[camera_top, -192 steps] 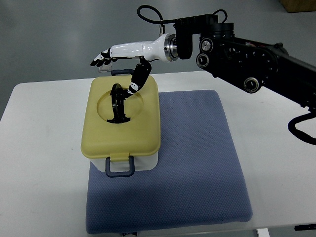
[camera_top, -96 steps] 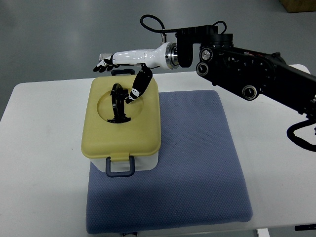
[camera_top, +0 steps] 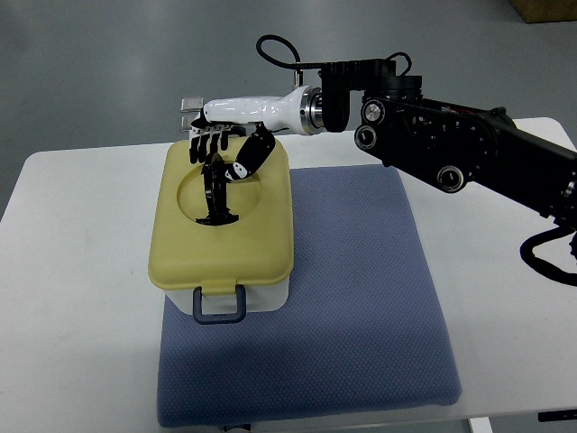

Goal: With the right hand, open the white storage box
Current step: 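Lower the right hand and close its fingers around the black lid handle, then lift the yellow lid off the white box with the right hand, then move the lid beside the box and lower it onto the cushion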

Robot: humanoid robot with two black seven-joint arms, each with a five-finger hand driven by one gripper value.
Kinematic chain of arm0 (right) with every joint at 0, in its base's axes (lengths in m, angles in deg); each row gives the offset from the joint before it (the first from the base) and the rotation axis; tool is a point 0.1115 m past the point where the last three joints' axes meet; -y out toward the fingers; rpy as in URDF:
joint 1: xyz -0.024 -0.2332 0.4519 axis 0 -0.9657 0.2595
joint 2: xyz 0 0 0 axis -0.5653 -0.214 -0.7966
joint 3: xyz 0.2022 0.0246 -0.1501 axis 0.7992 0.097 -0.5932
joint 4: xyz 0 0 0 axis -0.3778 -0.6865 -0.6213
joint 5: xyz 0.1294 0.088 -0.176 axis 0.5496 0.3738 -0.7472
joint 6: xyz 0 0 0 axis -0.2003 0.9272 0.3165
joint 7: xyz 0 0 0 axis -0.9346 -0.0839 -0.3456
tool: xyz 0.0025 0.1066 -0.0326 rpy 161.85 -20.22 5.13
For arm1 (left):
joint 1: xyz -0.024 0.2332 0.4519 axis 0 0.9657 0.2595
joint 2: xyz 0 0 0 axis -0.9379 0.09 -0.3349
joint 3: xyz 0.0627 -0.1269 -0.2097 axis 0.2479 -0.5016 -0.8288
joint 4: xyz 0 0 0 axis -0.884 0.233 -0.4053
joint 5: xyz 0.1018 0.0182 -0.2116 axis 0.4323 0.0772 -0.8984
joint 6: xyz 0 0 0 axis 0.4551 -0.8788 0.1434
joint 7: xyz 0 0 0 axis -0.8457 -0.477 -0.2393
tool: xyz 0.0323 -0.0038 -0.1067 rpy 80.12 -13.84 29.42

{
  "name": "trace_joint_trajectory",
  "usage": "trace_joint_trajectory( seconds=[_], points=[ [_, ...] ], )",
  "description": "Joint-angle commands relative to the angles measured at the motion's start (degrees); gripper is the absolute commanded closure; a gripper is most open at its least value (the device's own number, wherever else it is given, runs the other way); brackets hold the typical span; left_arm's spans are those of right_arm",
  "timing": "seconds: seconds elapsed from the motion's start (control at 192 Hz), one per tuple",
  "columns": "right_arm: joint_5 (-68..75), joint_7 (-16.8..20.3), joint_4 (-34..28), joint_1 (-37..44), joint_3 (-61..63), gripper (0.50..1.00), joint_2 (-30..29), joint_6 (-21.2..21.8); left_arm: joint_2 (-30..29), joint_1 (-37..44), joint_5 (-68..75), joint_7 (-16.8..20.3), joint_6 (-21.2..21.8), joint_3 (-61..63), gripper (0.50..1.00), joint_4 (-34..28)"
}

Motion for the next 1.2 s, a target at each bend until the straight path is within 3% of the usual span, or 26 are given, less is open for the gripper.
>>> trace_joint_trajectory(
  seconds=[0.0,0.422,0.714,0.887,1.194],
  points=[
    [0.0,0.0,0.0,0.1,0.1,1.0,0.0,0.0,0.0,0.0,0.0,0.1,0.0,0.0,0.5,-0.1],
    [1.1,-0.3,-2.8,3.9,1.2,1.0,2.8,1.4,0.0,0.0,0.0,0.1,0.0,0.1,0.5,0.0],
    [1.4,-0.4,-6.6,6.6,5.4,1.0,13.1,8.9,0.0,0.0,0.0,0.0,0.0,0.1,0.5,0.6],
    [1.3,-2.8,-8.5,6.3,5.4,1.0,21.7,12.8,0.0,0.0,0.0,0.0,0.0,0.1,0.5,0.4],
    [0.1,-3.3,-8.8,1.0,3.4,1.0,34.7,12.9,0.0,0.0,0.0,0.0,0.0,0.1,0.5,0.6]
  ],
)
